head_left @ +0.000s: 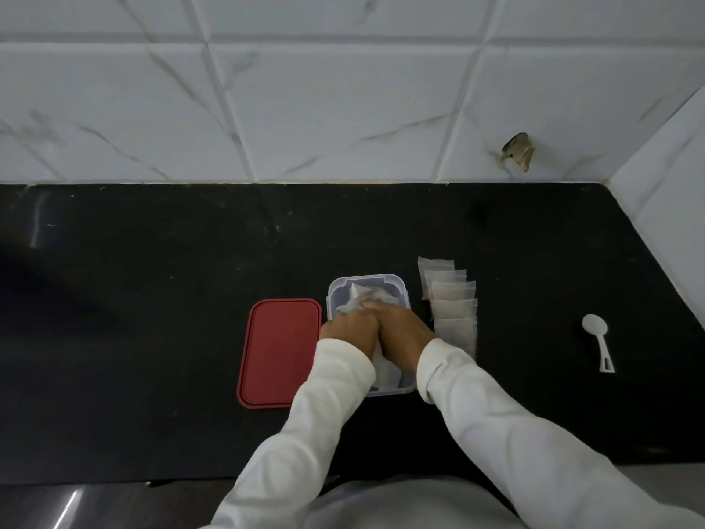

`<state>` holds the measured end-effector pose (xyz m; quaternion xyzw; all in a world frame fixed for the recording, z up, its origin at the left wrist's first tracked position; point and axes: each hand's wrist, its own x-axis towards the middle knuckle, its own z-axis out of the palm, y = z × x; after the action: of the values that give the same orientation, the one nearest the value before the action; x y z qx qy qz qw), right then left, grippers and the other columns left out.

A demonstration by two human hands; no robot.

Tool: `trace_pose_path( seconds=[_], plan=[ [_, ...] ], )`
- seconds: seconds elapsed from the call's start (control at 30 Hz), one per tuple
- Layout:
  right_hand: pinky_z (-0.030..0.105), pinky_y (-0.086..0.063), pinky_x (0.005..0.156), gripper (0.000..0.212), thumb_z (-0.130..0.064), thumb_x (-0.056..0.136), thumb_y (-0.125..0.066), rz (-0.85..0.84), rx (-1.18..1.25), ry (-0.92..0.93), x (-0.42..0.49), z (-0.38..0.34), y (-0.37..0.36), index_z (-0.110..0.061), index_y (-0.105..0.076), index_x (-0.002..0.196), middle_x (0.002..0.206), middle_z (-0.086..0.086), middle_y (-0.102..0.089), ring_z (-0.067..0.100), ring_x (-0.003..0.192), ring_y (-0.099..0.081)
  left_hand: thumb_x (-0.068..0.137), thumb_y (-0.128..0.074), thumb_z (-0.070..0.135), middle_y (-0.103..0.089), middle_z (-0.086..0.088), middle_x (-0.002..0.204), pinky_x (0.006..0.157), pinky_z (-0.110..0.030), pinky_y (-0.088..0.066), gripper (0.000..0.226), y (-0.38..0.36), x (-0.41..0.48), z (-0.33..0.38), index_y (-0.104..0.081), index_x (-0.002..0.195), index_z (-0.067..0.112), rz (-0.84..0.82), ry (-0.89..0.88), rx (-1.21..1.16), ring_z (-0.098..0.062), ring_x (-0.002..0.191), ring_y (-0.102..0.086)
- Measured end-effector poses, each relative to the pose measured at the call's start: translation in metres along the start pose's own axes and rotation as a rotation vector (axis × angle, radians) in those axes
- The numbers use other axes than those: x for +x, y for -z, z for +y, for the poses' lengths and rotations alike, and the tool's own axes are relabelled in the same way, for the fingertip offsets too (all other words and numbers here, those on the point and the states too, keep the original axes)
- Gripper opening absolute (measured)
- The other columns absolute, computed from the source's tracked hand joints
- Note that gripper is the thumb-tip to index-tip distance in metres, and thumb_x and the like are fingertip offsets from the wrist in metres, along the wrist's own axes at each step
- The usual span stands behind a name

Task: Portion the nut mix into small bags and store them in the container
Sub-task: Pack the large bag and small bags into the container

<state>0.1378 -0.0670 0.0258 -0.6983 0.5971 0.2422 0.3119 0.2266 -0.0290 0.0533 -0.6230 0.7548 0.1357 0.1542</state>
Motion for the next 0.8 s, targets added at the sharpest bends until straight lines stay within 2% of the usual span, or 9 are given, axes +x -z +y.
trace_pose_path(
  seconds=[0.07, 0.17, 0.23, 0.27, 0.33, 0.5, 0.57, 0.7, 0.8],
  plan=[
    [0.032, -0.039, 0.099, 0.045, -0.01, 0.095, -0.052, 0.253, 0.027, 0.213, -0.023, 0.008, -0.009, -0.008, -0.041, 0.139, 0.14, 0.013, -0.045, 0.029, 0.123, -0.049, 0.098, -0.044, 0.003, -0.057, -0.012, 0.13, 0.09, -0.04, -0.049, 0.035, 0.006, 0.001, -0.005, -0.056, 0.13, 0.011, 0.046, 0.034, -0.084, -0.035, 0.117, -0.057],
    [0.03, -0.035, 0.108, 0.071, -0.012, 0.094, -0.057, 0.337, 0.063, 0.419, -0.041, 0.013, -0.018, -0.005, -0.015, 0.151, 0.149, 0.014, -0.034, 0.028, 0.13, -0.044, 0.098, -0.048, 0.004, -0.028, -0.013, 0.156, 0.099, -0.037, -0.046, 0.054, -0.002, 0.01, -0.012, -0.031, 0.149, 0.008, 0.085, -0.055, -0.169, -0.031, 0.135, -0.044],
    [0.038, -0.025, 0.118, 0.093, -0.018, 0.091, -0.064, 0.368, 0.08, 0.38, -0.036, 0.011, -0.026, -0.008, 0.004, 0.154, 0.16, 0.015, -0.01, 0.03, 0.146, -0.02, 0.099, -0.051, 0.009, -0.005, -0.01, 0.164, 0.104, -0.034, -0.042, 0.07, -0.007, 0.012, -0.012, -0.01, 0.155, 0.007, 0.054, -0.121, -0.159, -0.024, 0.147, -0.027],
    [0.041, -0.017, 0.12, 0.097, -0.021, 0.091, -0.064, 0.359, 0.05, 0.342, -0.035, 0.01, -0.029, -0.008, 0.009, 0.152, 0.161, 0.015, 0.002, 0.03, 0.149, -0.006, 0.099, -0.052, 0.01, 0.0, -0.009, 0.165, 0.106, -0.033, -0.041, 0.073, -0.008, 0.012, -0.013, -0.006, 0.156, 0.008, 0.043, -0.128, -0.134, -0.023, 0.149, -0.019],
    [0.042, -0.008, 0.121, 0.098, -0.022, 0.093, -0.063, 0.288, 0.001, 0.264, -0.037, 0.008, -0.033, -0.006, 0.015, 0.151, 0.16, 0.016, 0.012, 0.031, 0.148, 0.006, 0.099, -0.052, 0.013, 0.005, -0.01, 0.165, 0.112, -0.034, -0.035, 0.076, -0.009, 0.012, -0.013, -0.002, 0.156, 0.008, 0.02, -0.131, -0.087, -0.023, 0.152, -0.008],
    [0.042, -0.002, 0.122, 0.097, -0.03, 0.094, -0.059, 0.189, 0.148, 0.099, -0.03, -0.005, -0.037, -0.01, 0.018, 0.15, 0.16, 0.011, 0.019, 0.027, 0.148, 0.013, 0.1, -0.048, 0.029, 0.011, -0.013, 0.164, 0.119, -0.038, -0.021, 0.08, -0.013, 0.017, -0.015, 0.005, 0.156, 0.007, -0.093, -0.124, 0.069, -0.026, 0.152, 0.001],
    [0.045, -0.003, 0.121, 0.093, -0.034, 0.096, -0.053, 0.172, 0.041, 0.097, -0.025, -0.005, -0.041, -0.008, 0.017, 0.151, 0.159, 0.013, 0.02, 0.03, 0.147, 0.015, 0.1, -0.045, 0.032, 0.012, -0.014, 0.163, 0.121, -0.041, -0.018, 0.079, -0.016, 0.021, -0.016, 0.006, 0.155, 0.008, -0.142, -0.149, 0.174, -0.027, 0.152, 0.003],
    [0.048, -0.005, 0.121, 0.086, -0.038, 0.098, -0.044, 0.118, -0.142, 0.122, -0.01, 0.0, -0.044, -0.008, 0.016, 0.151, 0.159, 0.016, 0.018, 0.034, 0.147, 0.014, 0.1, -0.034, 0.045, 0.013, -0.014, 0.163, 0.122, -0.047, 0.001, 0.08, -0.027, 0.025, -0.013, 0.012, 0.154, 0.009, -0.232, -0.142, 0.447, -0.03, 0.151, 0.011],
    [0.049, -0.004, 0.12, 0.083, -0.047, 0.099, -0.035, 0.071, -0.216, 0.132, 0.004, 0.0, -0.045, -0.009, 0.016, 0.151, 0.16, 0.015, 0.016, 0.034, 0.147, 0.011, 0.099, -0.03, 0.053, 0.018, -0.011, 0.162, 0.119, -0.051, 0.008, 0.084, -0.029, 0.025, -0.007, 0.019, 0.152, 0.011, -0.28, -0.098, 0.517, -0.03, 0.15, 0.017]
  ],
)
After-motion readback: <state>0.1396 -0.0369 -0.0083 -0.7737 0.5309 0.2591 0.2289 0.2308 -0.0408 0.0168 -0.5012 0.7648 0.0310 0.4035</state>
